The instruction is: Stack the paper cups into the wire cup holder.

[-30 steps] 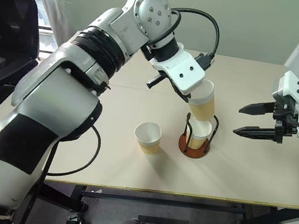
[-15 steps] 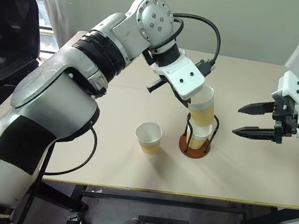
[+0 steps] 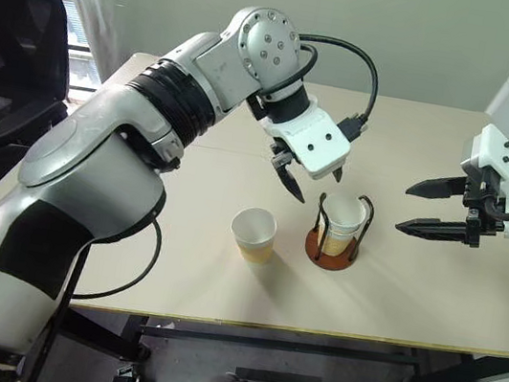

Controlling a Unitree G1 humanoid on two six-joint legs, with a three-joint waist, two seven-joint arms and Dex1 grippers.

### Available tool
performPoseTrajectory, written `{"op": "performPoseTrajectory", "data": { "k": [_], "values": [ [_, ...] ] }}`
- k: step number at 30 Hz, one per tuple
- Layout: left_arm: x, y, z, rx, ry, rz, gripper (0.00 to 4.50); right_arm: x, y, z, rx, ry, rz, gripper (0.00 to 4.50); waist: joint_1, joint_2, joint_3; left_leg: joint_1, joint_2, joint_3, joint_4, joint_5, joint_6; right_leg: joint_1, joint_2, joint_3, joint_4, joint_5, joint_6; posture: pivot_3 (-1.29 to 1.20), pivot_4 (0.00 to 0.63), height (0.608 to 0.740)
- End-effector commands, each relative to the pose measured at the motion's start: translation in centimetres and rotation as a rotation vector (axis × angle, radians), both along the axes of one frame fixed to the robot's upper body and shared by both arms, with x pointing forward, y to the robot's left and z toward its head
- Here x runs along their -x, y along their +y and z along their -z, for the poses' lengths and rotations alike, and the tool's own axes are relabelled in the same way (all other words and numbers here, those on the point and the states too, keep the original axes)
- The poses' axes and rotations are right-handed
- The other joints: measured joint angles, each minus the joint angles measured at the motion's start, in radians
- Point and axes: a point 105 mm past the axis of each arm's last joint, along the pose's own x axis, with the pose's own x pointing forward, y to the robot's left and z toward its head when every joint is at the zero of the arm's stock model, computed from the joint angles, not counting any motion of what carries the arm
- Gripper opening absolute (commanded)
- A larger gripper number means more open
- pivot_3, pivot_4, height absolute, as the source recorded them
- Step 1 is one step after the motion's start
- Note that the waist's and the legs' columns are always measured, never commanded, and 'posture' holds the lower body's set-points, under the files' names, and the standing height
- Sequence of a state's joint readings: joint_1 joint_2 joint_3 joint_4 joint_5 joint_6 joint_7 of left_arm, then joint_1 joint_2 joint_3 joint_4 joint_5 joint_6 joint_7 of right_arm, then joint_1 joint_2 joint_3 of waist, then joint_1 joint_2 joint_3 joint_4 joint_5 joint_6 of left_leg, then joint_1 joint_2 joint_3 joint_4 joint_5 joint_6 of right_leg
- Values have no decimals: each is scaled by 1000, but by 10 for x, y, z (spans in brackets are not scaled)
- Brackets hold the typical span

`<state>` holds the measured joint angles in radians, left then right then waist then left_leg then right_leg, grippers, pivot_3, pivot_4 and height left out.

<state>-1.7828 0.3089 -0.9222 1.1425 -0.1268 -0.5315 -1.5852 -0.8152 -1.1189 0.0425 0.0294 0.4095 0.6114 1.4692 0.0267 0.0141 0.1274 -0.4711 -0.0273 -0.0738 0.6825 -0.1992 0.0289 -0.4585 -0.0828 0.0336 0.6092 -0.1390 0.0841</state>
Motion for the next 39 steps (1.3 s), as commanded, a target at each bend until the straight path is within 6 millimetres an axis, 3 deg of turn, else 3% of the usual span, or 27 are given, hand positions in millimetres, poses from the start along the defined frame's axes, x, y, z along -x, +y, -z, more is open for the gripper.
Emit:
{"op": "performPoseTrajectory", "data": {
  "k": [1,6,11,18,23,29,39],
  "values": [
    [3,3,-9,-2,-7,10,4443,4,-3,-19,-11,-77,5,3382,0,0,0,0,0,0,0,0,0,0,0,0,0,0,0,0,150,740],
    [1,19,-21,52,-39,15,4443,2,-5,-23,-22,-100,14,3382,-1,0,0,0,0,0,0,0,0,0,0,0,0,0,0,0,150,740],
    [-1,48,-22,85,-18,-32,4443,4,-4,-29,-54,-134,-16,3382,-4,1,0,1,0,0,-1,0,0,0,0,0,0,-1,1,0,150,740],
    [24,97,-3,127,188,-123,4443,9,2,-34,-102,-204,-121,3382,-8,2,-1,1,0,-2,-1,0,0,0,0,-1,1,-1,0,0,150,740],
    [33,124,12,11,196,-170,4443,8,2,-34,-97,-170,-135,3382,-1,2,-1,1,-1,-5,0,0,-1,1,0,-3,1,-2,-3,0,150,740],
    [34,126,16,-34,161,-134,4443,8,8,-37,-101,-170,-163,3382,-2,2,-1,1,-4,-8,-1,3,-3,2,-2,-3,0,0,-6,0,150,740],
    [30,137,40,-106,197,-153,4443,15,8,-32,-157,-170,-219,3382,-11,2,-1,1,-5,-9,-4,4,-5,2,-2,-5,0,-1,-7,0,150,740]
  ]
}}
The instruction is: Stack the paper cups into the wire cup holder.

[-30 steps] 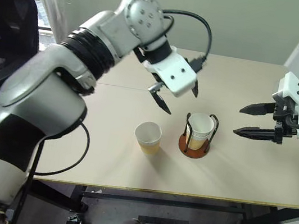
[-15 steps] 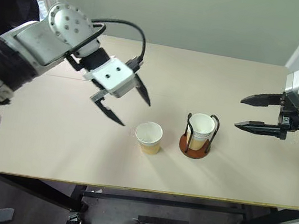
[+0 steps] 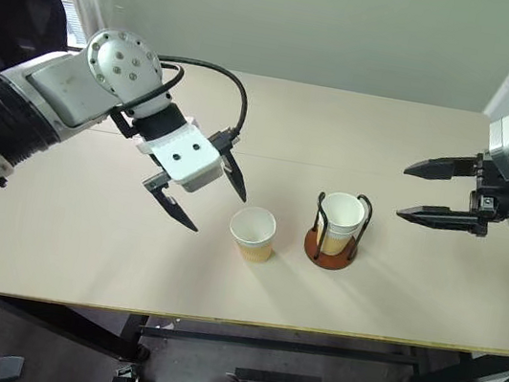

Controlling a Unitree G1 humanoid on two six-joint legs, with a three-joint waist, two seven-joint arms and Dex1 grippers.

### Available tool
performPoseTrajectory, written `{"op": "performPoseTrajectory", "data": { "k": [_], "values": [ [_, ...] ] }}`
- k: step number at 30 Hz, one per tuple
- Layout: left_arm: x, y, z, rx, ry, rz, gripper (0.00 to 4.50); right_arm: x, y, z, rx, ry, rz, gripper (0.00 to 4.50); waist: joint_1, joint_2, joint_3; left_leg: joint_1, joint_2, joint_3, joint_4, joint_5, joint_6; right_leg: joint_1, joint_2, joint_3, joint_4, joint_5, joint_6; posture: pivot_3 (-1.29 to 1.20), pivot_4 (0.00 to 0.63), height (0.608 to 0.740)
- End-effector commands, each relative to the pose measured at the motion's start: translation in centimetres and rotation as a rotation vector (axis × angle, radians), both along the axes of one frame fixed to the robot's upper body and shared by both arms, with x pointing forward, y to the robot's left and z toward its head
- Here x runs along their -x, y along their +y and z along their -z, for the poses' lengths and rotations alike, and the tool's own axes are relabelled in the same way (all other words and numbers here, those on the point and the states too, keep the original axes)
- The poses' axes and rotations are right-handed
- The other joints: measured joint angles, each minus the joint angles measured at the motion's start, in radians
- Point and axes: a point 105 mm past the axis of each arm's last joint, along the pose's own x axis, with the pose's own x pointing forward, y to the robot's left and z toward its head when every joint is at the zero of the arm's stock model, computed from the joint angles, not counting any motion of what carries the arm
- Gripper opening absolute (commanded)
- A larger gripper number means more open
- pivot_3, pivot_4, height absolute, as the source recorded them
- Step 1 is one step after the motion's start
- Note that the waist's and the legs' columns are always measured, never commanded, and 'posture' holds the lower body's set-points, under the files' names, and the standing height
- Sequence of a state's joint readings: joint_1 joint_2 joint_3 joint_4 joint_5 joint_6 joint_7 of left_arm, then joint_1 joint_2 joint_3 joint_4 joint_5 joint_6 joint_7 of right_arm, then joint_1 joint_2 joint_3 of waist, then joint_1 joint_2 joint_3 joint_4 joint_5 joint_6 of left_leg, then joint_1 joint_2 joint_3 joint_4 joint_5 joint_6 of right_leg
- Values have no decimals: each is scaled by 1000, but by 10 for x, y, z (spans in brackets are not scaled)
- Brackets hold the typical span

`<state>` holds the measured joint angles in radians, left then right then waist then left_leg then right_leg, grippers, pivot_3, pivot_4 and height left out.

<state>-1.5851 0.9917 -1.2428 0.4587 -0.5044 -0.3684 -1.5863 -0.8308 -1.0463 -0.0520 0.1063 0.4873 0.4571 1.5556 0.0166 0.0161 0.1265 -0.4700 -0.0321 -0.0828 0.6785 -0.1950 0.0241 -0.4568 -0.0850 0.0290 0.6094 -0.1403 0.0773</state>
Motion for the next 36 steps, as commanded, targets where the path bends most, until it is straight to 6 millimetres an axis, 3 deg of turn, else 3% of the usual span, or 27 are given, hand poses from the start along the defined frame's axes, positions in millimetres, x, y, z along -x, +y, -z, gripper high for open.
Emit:
{"op": "performPoseTrajectory", "data": {
  "k": [1,8,20,30,36],
  "values": [
    [-5,9,5,-79,-20,5,4443,8,1,-12,-29,-56,-39,3382,0,0,0,0,0,0,0,0,0,0,0,0,0,0,0,0,150,740],
    [-16,2,11,-139,-71,49,4443,8,1,-10,-25,-31,-34,3382,1,0,0,-1,-1,-1,0,0,0,0,-1,0,0,0,0,0,150,740],
    [-18,-14,20,-161,-90,134,4443,8,0,-12,-19,-34,-28,3382,1,0,0,-1,-1,-1,-1,0,0,0,-2,-1,-1,-1,0,0,150,740],
    [-20,-15,37,-196,-100,183,4443,9,1,-13,-23,-43,-19,3382,3,0,0,-1,-1,-1,-2,0,0,0,-2,-1,-1,-1,0,0,150,740],
    [-21,-26,49,-187,-104,221,4443,10,2,-12,-23,-47,-19,3382,5,0,0,-1,-1,-1,-2,0,0,0,-2,-1,-1,-1,0,0,150,740]
  ]
}}
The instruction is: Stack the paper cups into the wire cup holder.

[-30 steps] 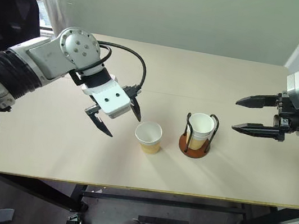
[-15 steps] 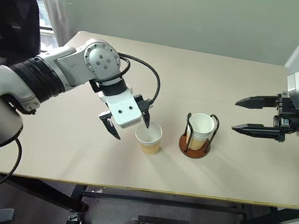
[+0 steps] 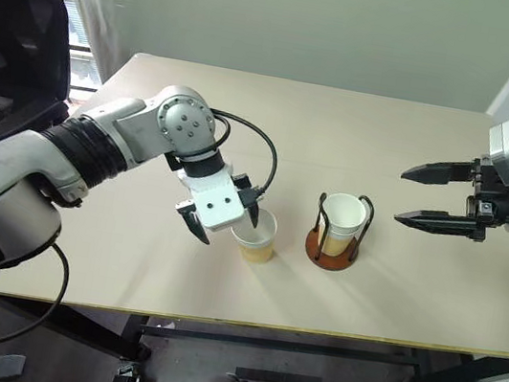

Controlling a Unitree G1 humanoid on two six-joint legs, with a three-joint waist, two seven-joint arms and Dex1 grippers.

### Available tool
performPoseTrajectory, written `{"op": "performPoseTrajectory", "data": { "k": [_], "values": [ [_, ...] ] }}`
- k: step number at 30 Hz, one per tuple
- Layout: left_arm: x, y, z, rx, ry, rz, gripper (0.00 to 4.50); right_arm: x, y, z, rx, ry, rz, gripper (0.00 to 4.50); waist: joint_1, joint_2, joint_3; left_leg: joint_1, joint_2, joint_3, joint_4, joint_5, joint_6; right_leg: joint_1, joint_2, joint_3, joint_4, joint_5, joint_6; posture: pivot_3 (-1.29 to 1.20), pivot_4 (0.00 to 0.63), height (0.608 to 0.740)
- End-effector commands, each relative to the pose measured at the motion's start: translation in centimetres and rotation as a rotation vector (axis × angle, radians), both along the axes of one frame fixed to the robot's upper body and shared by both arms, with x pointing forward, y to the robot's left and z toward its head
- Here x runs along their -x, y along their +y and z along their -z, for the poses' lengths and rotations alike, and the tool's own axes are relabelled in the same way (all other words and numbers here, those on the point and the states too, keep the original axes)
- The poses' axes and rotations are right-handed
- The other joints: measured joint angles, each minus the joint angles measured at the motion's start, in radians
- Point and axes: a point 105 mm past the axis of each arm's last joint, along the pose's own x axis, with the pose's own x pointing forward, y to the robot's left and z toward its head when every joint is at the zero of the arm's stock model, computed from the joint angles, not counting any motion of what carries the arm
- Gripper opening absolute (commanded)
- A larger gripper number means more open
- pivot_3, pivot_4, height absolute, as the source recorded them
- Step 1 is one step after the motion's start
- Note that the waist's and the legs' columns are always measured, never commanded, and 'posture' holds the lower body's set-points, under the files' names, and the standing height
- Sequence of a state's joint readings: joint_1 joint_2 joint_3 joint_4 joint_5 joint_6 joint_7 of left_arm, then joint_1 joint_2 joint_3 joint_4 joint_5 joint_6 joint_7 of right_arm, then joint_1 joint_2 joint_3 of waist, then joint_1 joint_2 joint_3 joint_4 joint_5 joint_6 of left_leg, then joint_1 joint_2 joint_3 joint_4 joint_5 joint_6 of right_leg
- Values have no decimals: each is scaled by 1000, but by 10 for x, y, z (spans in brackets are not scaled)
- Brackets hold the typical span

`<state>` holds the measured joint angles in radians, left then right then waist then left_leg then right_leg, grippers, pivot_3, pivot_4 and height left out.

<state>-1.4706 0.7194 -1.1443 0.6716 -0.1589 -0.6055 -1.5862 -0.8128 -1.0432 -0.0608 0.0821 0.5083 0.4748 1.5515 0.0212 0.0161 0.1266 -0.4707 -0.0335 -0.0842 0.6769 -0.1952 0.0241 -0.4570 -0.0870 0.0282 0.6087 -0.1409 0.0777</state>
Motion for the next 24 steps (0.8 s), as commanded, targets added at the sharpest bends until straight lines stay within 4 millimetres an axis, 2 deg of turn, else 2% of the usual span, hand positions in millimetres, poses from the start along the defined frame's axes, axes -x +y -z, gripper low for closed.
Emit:
{"op": "performPoseTrajectory", "data": {
  "k": [1,5,14,15,20,24],
  "values": [
    [-2,0,-1,-9,-22,26,4443,7,-1,-14,-9,-60,-4,3382,0,0,0,0,0,0,0,0,0,0,0,0,0,0,0,0,150,740],
    [-4,-1,4,-14,-37,45,3555,7,-1,-14,-8,-63,-2,3382,-1,0,0,0,0,0,0,0,0,0,0,0,0,0,0,0,150,740],
    [-5,10,-2,-31,-56,23,181,4,-4,-11,0,-62,7,3382,-1,0,0,0,0,0,0,0,0,0,0,0,0,0,0,0,150,740],
    [-6,12,-3,-32,-58,17,36,3,-4,-10,3,-58,8,3382,-1,0,0,0,0,0,-1,0,0,0,0,0,0,0,0,0,150,740],
    [-8,15,-9,-25,-59,-20,36,-2,-8,-11,-1,-63,6,3382,0,0,0,0,0,0,-1,0,0,0,0,0,0,0,0,0,150,740],
    [-13,17,-22,9,-85,-51,36,-9,-12,-9,5,-45,5,3382,0,0,0,0,0,0,-1,0,0,0,0,0,0,0,0,0,150,740]
  ]
}}
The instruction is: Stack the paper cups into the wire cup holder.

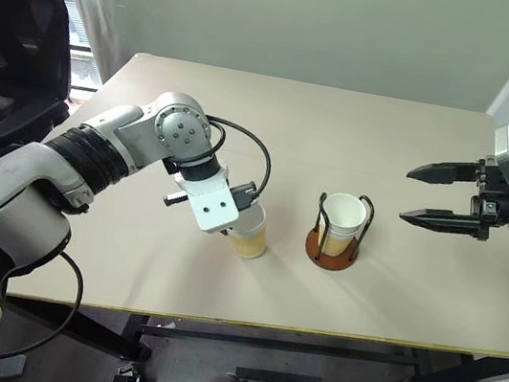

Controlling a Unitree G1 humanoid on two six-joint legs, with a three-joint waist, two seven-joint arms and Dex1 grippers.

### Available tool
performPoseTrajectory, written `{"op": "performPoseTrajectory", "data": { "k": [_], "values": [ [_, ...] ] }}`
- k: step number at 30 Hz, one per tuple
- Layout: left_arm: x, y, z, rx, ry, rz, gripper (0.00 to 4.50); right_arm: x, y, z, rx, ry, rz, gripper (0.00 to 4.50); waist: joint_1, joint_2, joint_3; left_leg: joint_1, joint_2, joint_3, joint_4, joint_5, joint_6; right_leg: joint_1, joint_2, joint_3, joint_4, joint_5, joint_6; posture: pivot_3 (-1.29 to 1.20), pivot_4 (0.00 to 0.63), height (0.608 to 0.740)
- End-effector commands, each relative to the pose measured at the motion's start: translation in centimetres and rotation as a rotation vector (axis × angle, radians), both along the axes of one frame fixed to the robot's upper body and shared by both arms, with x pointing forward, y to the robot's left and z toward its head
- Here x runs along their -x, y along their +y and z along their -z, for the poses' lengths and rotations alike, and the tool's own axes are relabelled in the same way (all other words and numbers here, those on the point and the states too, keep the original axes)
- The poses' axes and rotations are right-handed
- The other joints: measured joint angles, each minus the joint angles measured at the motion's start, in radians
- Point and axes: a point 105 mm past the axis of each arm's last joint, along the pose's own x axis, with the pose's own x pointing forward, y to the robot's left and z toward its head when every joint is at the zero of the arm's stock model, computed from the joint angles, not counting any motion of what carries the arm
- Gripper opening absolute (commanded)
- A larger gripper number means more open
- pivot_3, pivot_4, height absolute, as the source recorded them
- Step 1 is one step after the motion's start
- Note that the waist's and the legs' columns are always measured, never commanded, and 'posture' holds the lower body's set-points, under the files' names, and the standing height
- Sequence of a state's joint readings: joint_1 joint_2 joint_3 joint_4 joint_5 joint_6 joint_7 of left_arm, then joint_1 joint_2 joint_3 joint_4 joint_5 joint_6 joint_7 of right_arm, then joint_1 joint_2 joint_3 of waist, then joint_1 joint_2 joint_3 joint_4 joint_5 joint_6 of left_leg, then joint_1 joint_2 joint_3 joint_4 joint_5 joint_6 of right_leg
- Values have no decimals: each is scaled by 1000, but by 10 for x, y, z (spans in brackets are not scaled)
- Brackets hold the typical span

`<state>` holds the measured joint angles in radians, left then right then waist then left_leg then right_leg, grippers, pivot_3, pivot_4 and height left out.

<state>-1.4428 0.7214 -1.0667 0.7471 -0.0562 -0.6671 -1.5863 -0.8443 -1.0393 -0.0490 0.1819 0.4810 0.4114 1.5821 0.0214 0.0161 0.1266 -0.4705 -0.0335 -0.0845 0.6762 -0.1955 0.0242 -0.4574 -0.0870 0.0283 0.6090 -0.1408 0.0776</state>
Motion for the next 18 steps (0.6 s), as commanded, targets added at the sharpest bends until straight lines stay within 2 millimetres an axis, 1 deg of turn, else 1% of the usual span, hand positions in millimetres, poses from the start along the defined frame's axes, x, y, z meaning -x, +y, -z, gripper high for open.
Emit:
{"op": "performPoseTrajectory", "data": {
  "k": [1,4,5,7,10,14,18],
  "values": [
    [-4,0,-26,36,-41,-16,36,-3,-3,-8,12,-39,-10,3382,-1,0,0,0,0,0,0,0,0,0,0,0,0,0,0,0,150,740],
    [-8,-3,-40,69,-62,-41,36,-8,-6,-5,19,-33,-1,3382,0,0,0,0,0,0,0,0,0,0,0,0,0,0,0,0,150,740],
    [-10,-4,-47,78,-79,-49,36,-9,-7,-4,23,-30,3,3382,1,0,0,0,0,0,0,0,0,0,0,0,0,0,0,0,150,740],
    [-14,-10,-69,114,-124,-63,36,-11,-9,0,29,-19,12,3382,4,0,0,-1,0,0,-1,0,0,0,0,0,-1,0,0,0,150,740],
    [-16,-21,-87,155,-150,-75,36,-12,-11,2,31,-14,14,3382,6,0,0,-2,0,0,-1,-1,0,-1,0,0,-2,0,0,0,150,740],
    [-17,-32,-103,187,-174,-79,36,-15,-13,2,28,-15,19,3382,5,0,0,-1,-1,1,-4,-2,1,-1,-1,0,-6,0,0,0,150,740],
    [-14,-50,-116,236,-174,-65,36,-15,-17,2,30,-43,23,3382,5,0,0,-1,0,2,-7,-1,1,-1,-1,0,-6,-1,1,0,150,740]
  ]
}}
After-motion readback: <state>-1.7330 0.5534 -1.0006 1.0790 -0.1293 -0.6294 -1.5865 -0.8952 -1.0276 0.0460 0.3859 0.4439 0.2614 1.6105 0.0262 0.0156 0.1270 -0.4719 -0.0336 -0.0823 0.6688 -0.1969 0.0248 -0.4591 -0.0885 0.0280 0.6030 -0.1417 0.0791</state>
